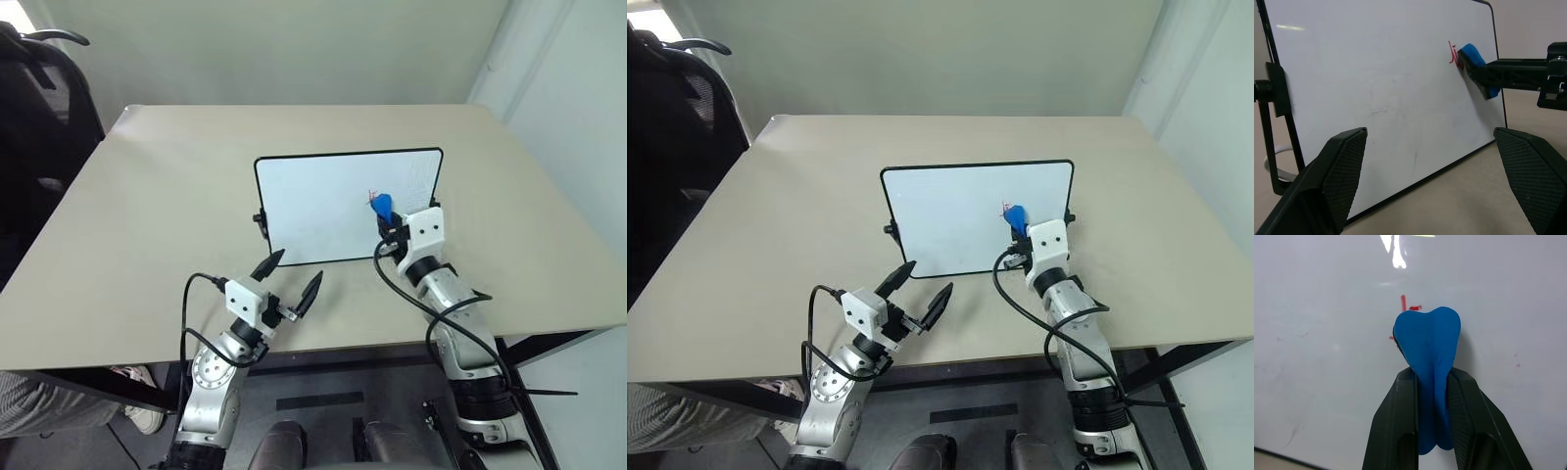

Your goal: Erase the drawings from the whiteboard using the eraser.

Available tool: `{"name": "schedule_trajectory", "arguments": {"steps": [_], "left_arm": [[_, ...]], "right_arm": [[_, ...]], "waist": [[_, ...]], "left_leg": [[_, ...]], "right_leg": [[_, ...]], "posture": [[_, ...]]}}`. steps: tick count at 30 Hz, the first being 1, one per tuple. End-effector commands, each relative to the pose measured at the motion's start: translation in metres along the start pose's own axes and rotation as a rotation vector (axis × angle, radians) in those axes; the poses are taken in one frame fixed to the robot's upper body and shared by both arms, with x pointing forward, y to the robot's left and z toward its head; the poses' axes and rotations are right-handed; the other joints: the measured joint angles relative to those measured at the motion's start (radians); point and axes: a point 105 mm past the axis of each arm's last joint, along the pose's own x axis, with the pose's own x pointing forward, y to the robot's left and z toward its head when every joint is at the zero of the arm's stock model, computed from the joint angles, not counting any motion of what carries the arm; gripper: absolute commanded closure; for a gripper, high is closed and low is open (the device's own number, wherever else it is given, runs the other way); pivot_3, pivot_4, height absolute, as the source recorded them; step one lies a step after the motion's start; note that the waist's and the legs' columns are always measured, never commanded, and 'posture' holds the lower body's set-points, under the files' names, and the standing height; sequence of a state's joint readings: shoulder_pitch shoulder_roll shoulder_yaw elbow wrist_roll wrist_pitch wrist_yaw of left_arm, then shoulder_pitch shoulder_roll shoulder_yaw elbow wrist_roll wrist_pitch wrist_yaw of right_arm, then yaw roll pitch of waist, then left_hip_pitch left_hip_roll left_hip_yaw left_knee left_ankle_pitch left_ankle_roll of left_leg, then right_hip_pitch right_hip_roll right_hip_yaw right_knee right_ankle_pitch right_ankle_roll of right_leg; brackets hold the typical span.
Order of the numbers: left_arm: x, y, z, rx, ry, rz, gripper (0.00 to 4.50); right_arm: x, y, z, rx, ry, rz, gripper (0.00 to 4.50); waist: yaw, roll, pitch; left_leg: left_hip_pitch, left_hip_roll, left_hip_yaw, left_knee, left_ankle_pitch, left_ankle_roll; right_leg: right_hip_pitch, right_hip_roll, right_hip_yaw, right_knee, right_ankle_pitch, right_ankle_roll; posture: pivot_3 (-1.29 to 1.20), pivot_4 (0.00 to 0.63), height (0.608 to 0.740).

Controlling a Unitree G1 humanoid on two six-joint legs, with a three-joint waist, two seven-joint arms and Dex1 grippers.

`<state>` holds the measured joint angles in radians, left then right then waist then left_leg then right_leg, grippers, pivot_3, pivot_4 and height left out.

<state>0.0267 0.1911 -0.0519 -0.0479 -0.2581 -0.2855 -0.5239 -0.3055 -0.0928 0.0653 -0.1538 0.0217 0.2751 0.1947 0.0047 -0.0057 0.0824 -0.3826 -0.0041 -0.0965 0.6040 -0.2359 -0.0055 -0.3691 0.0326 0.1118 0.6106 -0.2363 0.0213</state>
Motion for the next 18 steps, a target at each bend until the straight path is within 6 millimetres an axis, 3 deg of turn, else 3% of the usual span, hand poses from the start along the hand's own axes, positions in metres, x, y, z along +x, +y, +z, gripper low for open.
{"name": "schedule_trajectory", "arguments": {"steps": [1, 8, 18], "left_arm": [[0.003, 0.0, 0.011, 0.008, -0.047, -0.009, 0.0], [0.004, 0.0, 0.011, 0.007, -0.046, -0.011, 0.0], [0.006, -0.003, 0.009, 0.002, -0.048, -0.009, 0.0]], "right_arm": [[0.003, -0.002, 0.02, -0.05, -0.077, -0.03, 4.02], [0.009, 0.011, 0.02, -0.167, -0.074, 0.043, 4.02], [0.014, 0.021, 0.001, -0.287, 0.021, 0.2, 4.02]], "waist": [[0.0, 0.0, 0.0], [-0.001, 0.0, 0.0], [-0.002, 0.0, 0.0]], "left_leg": [[0.0, 0.0, 0.0, 0.0, 0.0, 0.0], [0.0, 0.0, 0.0, 0.0, 0.0, 0.0], [0.0, 0.0, 0.0, 0.0, 0.0, 0.0]], "right_leg": [[0.0, 0.0, 0.0, 0.0, 0.0, 0.0], [0.0, 0.0, 0.0, 0.0, 0.0, 0.0], [0.0, 0.0, 0.0, 0.0, 0.0, 0.0]], "posture": [[0.0, 0.15, 0.74], [0.0, 0.15, 0.74], [0.0, 0.15, 0.74]]}}
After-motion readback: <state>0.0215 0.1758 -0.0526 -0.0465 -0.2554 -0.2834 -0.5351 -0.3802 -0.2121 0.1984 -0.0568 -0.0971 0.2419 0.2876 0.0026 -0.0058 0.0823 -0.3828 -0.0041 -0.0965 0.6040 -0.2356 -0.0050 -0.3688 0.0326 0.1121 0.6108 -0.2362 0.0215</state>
